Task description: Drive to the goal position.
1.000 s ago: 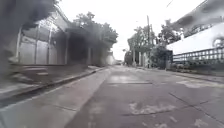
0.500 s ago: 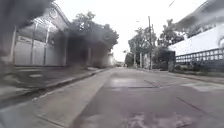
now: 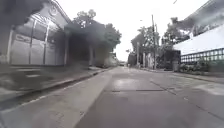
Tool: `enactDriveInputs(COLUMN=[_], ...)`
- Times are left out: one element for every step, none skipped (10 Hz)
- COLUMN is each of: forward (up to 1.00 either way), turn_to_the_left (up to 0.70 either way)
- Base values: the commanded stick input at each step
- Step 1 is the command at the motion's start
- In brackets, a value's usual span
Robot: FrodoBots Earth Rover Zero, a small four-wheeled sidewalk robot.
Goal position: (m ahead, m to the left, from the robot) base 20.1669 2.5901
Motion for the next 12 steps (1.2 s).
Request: enactDriveInputs(forward=[0.7,0.7,0.7,0.7,0.7,0.7,0.7,0.7,0.7,0.7,0.7,0.7], turn_to_the_left=[0.0,-0.14,-0.34,-0.35,-0.35,-0.35,-0.35,-0.35,-0.03,0.0,0.0,0.0])
